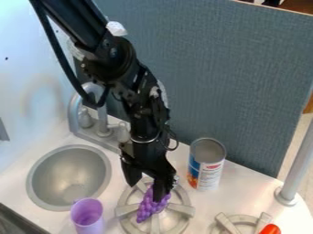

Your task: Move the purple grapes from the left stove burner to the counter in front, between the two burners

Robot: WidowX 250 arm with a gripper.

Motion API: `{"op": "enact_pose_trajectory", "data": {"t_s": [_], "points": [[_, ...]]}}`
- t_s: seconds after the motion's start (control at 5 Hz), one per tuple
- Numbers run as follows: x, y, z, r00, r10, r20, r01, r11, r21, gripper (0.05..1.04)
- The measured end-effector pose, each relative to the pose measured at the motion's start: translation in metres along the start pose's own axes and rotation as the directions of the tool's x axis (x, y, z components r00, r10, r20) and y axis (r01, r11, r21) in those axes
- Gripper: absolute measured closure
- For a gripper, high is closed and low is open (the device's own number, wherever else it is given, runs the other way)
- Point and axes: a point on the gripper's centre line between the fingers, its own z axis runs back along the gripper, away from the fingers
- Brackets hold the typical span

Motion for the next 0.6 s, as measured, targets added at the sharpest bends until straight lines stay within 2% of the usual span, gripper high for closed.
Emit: {"op": "enact_pose_trajectory", "data": {"t_s": [0.2, 0.4, 0.6], "points": [[-0.006, 0.001, -0.009, 1.0, 0.004, -0.03, -0.004, 1.0, -0.001, 0.075], [0.003, 0.002, -0.014, 0.999, 0.008, 0.033, -0.008, 1.0, 0.004, 0.075], [0.007, 0.006, -0.031, 0.999, 0.001, 0.046, -0.002, 1.0, 0.024, 0.075]]}}
